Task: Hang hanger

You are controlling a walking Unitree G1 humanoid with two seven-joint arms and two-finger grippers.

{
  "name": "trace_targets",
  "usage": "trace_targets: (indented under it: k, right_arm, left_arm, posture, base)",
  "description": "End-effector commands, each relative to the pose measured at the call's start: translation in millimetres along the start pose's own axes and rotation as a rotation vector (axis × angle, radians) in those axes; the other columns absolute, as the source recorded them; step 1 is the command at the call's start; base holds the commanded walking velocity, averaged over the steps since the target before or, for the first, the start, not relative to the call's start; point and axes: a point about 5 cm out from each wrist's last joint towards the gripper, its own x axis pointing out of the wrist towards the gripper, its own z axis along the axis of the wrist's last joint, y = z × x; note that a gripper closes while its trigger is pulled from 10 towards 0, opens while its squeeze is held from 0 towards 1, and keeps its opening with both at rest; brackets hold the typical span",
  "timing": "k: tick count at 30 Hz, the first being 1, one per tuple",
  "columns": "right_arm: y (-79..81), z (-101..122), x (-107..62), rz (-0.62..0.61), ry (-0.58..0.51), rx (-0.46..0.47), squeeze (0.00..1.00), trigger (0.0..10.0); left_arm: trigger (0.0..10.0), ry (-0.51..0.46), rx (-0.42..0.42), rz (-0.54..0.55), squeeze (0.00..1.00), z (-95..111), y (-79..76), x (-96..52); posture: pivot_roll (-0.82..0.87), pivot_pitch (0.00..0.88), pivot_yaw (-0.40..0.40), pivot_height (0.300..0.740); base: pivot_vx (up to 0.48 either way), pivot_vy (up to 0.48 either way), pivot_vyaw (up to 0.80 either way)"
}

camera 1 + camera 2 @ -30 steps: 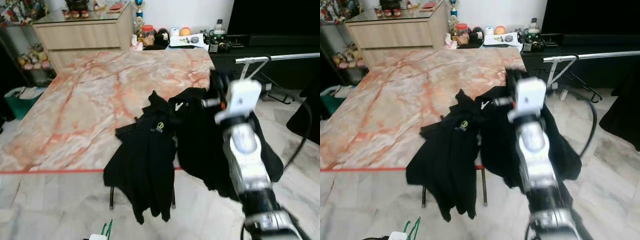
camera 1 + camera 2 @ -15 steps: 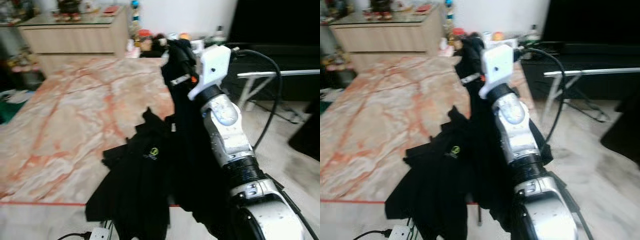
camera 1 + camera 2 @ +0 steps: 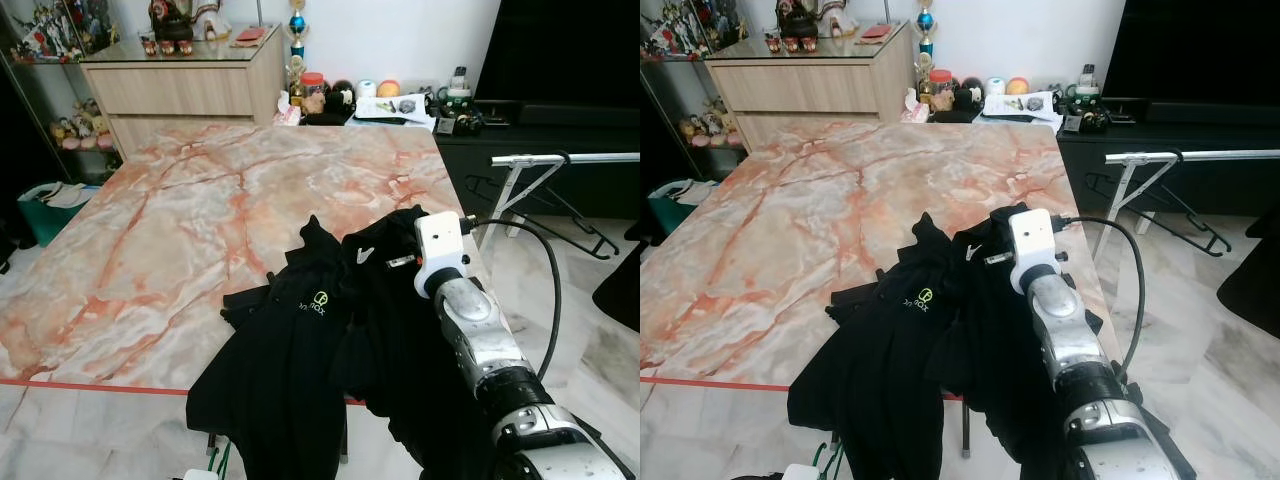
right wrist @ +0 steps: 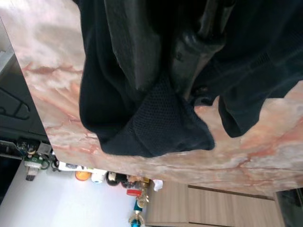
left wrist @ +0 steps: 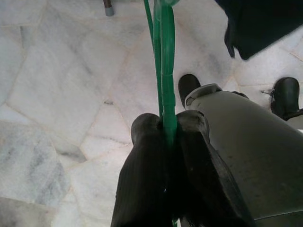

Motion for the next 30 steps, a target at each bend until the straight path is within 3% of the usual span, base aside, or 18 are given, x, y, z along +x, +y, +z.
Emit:
trace_targets:
  k: [1,2,3,4,5,6,12,23,26,27,28,29,30]
  right_arm:
    - [-3.9,-15,-7.4,-0.031,0.024,0.020,0.00,10.0]
    - [-3.9,-15,-7.4,-0.031,0.024,0.020,0.00,10.0]
    - [-3.8,-15,-8.6,-0.033,0.020,0.022,0.07,10.0]
    - [-3.8,-16,-9.6,-0.038,0.018,0.019,0.37,10.0]
    - [-3.7,-16,-11.6,-0.046,0.010,0.012,0.91,10.0]
    - [-3.4,-16,-13.9,-0.053,0.000,0.006,0.93,10.0]
    - [-1.3,-12,-35.2,-0.100,-0.104,0.005,0.92,10.0]
    - [-9.5,-1,-55.5,-0.188,-0.213,0.060,0.91,10.0]
    - [-8.2,0,-66.8,-0.206,-0.233,0.073,0.84,10.0]
    - [-6.5,0,-73.5,-0.210,-0.241,0.078,0.72,10.0]
    - [-6.5,0,-73.5,-0.210,-0.241,0.078,0.72,10.0]
    - [-3.5,-3,-84.0,-0.218,-0.235,0.082,0.00,10.0]
    - [-3.0,-4,-86.5,-0.221,-0.231,0.083,0.00,10.0]
  left_arm:
    - [10.0,0.026,0.019,-0.004,0.00,-4,1.1,-0.4]
    - [10.0,0.026,0.019,-0.004,0.00,-4,1.1,-0.4]
    - [10.0,0.026,0.019,-0.004,0.00,-4,1.1,-0.4]
    - [10.0,0.027,0.019,-0.004,0.00,-4,1.0,-0.4]
    - [10.0,0.027,0.019,-0.004,0.00,-4,0.9,-0.4]
    - [10.0,0.027,0.020,-0.004,0.00,-4,0.8,-0.4]
    - [10.0,0.024,0.018,-0.002,0.00,-4,0.5,-0.4]
    - [10.0,0.024,0.021,-0.002,0.00,-4,0.7,-0.4]
    - [10.0,0.024,0.021,-0.002,0.00,-4,0.7,-0.4]
    - [10.0,0.023,0.021,-0.001,0.00,-4,0.8,-0.3]
    - [10.0,0.023,0.021,-0.001,0.00,-4,0.8,-0.3]
    - [10.0,0.020,0.015,0.002,0.00,-4,0.9,-0.3]
    - [10.0,0.019,0.014,0.003,0.00,-4,1.0,-0.3]
  posture:
    - [-0.02,0.056,0.059,0.740]
    - [-0.02,0.056,0.059,0.740]
    - [-0.02,0.058,0.058,0.740]
    - [-0.02,0.059,0.059,0.740]
    - [-0.02,0.061,0.057,0.740]
    - [-0.02,0.062,0.056,0.740]
    - [-0.03,0.068,0.054,0.740]
    - [-0.03,0.069,0.052,0.740]
    - [-0.03,0.067,0.050,0.740]
    - [-0.03,0.067,0.051,0.740]
    - [-0.03,0.067,0.051,0.740]
    - [-0.03,0.066,0.051,0.740]
    - [-0.03,0.066,0.051,0.740]
  base:
    - [0.000,0.000,0.00]
    - [0.000,0.000,0.00]
    - [0.000,0.000,0.00]
    - [0.000,0.000,0.00]
    - [0.000,0.000,0.00]
    - [0.000,0.000,0.00]
    - [0.000,0.000,0.00]
    - [0.000,0.000,0.00]
    - [0.000,0.000,0.00]
    - [0.000,0.000,0.00]
    - [0.000,0.000,0.00]
    - [0.000,0.000,0.00]
    - [0.000,0.000,0.00]
